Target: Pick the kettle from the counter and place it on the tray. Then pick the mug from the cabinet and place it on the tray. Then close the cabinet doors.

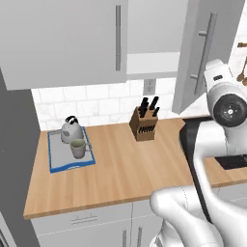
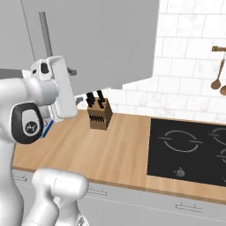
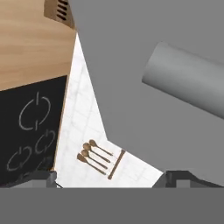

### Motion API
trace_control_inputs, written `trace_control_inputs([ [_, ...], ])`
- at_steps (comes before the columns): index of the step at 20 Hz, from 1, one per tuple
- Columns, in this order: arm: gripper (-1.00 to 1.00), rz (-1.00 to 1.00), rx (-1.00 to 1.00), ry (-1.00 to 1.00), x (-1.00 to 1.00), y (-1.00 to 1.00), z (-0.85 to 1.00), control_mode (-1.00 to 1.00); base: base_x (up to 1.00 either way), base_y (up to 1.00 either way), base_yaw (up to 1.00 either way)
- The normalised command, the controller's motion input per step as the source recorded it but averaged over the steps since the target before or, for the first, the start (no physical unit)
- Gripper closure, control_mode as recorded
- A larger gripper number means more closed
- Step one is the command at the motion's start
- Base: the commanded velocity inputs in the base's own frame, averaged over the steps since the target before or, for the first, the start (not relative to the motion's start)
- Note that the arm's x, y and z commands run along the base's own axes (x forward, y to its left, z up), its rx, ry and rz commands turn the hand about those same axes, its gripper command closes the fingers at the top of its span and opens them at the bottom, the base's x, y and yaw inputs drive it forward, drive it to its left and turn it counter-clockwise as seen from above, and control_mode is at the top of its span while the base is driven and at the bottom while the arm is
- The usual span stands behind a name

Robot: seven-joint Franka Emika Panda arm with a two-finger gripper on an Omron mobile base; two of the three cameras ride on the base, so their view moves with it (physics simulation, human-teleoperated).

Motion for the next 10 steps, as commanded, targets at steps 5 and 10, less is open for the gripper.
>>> trace_control_inputs([
  [5, -1.00, 0.13, 0.02, 0.00, 0.78, 0.67, 0.06, -1.00, 0.00, 0.00, 0.00],
  [10, -1.00, 0.10, 0.03, 0.00, 0.79, 0.56, 0.01, -1.00, 0.00, 0.00, 0.00],
])
